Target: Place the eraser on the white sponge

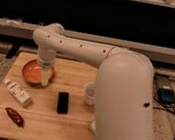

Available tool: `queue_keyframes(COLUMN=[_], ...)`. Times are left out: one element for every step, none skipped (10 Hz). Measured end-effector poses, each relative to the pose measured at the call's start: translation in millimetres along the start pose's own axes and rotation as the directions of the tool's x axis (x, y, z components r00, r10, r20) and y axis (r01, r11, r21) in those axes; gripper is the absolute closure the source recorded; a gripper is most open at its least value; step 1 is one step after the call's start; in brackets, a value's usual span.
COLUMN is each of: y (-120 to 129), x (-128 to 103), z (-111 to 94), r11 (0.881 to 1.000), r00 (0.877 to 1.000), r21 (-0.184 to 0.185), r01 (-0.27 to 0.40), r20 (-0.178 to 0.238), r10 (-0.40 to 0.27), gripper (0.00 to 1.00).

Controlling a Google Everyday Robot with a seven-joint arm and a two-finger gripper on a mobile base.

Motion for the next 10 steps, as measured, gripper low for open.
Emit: queue_keyframes(y=[10,18,26,37,41,48,55,63,68,68], x=[17,29,39,46,47,49,54,59,63,63], z=[-1,0,1,10,17,31,41,49,54,54], r11=[1.0,1.0,0.999,0.997,0.994,0.988,0.981,0.971,0.964,0.962], r00=[1.0,0.998,0.997,0.991,0.988,0.981,0.972,0.959,0.951,0.948], r21=[0.006,0.008,0.008,-0.005,-0.016,-0.04,-0.061,-0.081,-0.094,-0.095], r01=[0.013,0.027,0.045,0.082,0.108,0.146,0.183,0.226,0.248,0.255], r20=[-0.028,-0.048,-0.071,-0.101,-0.113,-0.123,-0.136,-0.154,-0.166,-0.17], r10=[-0.013,-0.026,-0.044,-0.082,-0.109,-0.15,-0.19,-0.236,-0.261,-0.268], gripper=[0.2,0.2,0.2,0.2,0.2,0.2,0.2,0.2,0.2,0.2])
